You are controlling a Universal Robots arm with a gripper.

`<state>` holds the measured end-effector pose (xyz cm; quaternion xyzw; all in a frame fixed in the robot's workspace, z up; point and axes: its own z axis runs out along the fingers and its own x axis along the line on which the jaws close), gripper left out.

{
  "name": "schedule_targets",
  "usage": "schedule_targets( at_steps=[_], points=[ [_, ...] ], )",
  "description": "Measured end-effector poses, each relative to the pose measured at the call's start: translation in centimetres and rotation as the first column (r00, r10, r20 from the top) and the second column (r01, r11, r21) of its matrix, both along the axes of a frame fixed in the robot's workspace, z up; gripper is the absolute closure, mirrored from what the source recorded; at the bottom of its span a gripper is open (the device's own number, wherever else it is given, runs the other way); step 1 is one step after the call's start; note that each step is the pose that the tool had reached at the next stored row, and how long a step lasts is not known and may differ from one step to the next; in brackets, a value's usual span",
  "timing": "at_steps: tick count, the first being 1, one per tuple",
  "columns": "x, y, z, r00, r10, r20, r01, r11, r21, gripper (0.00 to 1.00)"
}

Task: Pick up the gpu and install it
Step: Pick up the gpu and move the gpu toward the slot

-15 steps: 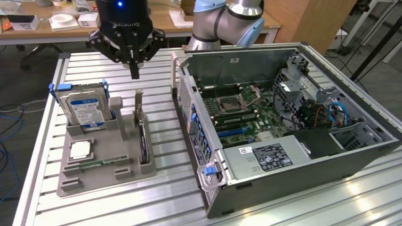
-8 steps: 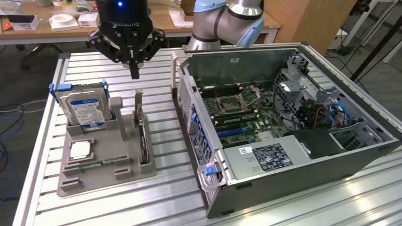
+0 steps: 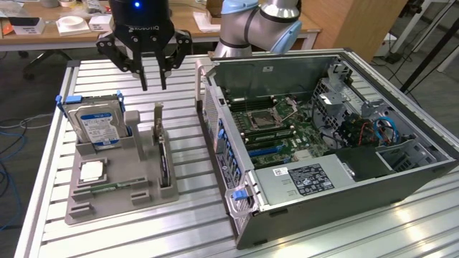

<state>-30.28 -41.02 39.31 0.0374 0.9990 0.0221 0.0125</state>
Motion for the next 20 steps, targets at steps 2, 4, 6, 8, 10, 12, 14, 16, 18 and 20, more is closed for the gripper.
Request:
schedule_targets(
  at_steps=[2, 4, 6, 8, 10, 12, 14, 16, 18, 20],
  points=[
    [0.0, 0.0, 0.0, 1.0, 0.0, 0.0, 0.0, 1.0, 0.0, 0.59],
    [0.0, 0.0, 0.0, 1.0, 0.0, 0.0, 0.0, 1.0, 0.0001, 0.53],
    [0.0, 0.0, 0.0, 1.0, 0.0, 0.0001, 0.0, 1.0, 0.0001, 0.53],
    [0.0, 0.0, 0.0, 1.0, 0.0, 0.0001, 0.0, 1.0, 0.0, 0.53],
    [0.0, 0.0, 0.0, 1.0, 0.0, 0.0, 0.0, 1.0, 0.0001, 0.53],
    [0.0, 0.0, -0.01, 1.0, 0.0, 0.0, 0.0, 1.0, 0.0, 0.53],
    [0.0, 0.0, -0.07, 1.0, 0.0, 0.0001, 0.0, 1.0, 0.0001, 0.53],
    [0.0, 0.0, -0.17, 1.0, 0.0, 0.0, 0.0, 1.0, 0.0001, 0.53],
    [0.0, 0.0, -0.28, 1.0, 0.0, 0.0001, 0.0, 1.0, 0.0001, 0.53],
    [0.0, 0.0, -0.39, 1.0, 0.0, 0.0, 0.0, 1.0, 0.0001, 0.53]
  ],
)
